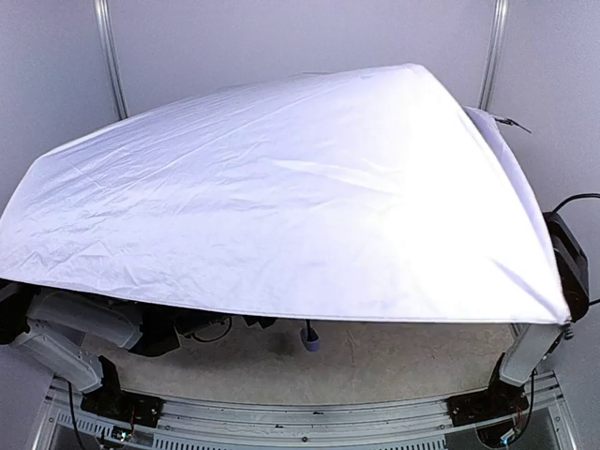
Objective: Put away the umbrella
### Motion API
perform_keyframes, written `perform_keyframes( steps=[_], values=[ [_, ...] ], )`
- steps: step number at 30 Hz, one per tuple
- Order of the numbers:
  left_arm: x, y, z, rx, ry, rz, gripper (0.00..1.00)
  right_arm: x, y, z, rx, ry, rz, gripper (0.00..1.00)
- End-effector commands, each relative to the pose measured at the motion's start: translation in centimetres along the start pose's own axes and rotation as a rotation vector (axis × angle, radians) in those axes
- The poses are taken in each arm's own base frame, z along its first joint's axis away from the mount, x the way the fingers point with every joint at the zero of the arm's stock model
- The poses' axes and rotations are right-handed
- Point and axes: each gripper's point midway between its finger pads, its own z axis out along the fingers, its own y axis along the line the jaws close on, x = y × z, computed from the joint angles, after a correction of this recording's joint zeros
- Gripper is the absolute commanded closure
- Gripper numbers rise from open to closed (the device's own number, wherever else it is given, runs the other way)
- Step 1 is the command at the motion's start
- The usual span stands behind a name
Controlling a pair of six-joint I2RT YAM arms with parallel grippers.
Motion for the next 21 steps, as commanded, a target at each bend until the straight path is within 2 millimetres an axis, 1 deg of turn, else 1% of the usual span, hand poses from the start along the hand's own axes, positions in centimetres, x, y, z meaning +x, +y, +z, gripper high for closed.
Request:
perform_keyframes(
  steps=[1,5,6,8,9,11,13,14,16,20,21],
  values=[
    [-0.2,-1.7,1.1,0.079,-0.007,-0.029,0.08,-3.2,5.1,-0.3,-0.126,-0.121,0.006,1.00],
    [0.7,-3.1,1.9,0.126,0.006,-0.032,0.20,-3.0,5.4,-0.5,-0.117,-0.148,0.042,1.00],
    [0.8,-3.2,2.1,0.120,0.005,-0.030,0.23,-3.0,5.4,-0.6,-0.116,-0.155,0.054,1.00],
    [1.2,-3.0,2.4,0.100,0.006,-0.031,0.34,-2.9,5.7,-0.7,-0.117,-0.170,0.068,1.00],
    [1.2,-2.9,2.6,0.091,0.005,-0.034,0.40,-2.7,5.8,-0.7,-0.113,-0.172,0.070,1.00],
    [1.3,-2.7,2.6,0.075,0.003,-0.044,0.57,-2.4,5.6,-0.5,-0.091,-0.169,0.073,1.00],
    [1.2,-2.6,2.6,0.066,-0.004,-0.053,0.79,-2.2,5.5,-0.6,-0.082,-0.167,0.083,1.00],
    [1.0,-2.6,2.5,0.062,-0.008,-0.055,0.87,-2.2,5.4,-0.7,-0.081,-0.172,0.086,1.00],
    [1.0,-2.5,2.2,0.049,-0.010,-0.067,0.99,-2.3,5.2,-1.0,-0.066,-0.177,0.084,1.00],
    [0.4,-2.7,1.7,0.046,-0.021,-0.118,1.00,-2.7,4.5,-1.2,-0.005,-0.176,0.069,1.00],
    [0.2,-2.8,1.7,0.049,-0.024,-0.122,1.00,-3.0,4.6,-1.4,0.004,-0.184,0.063,1.00]
  ],
)
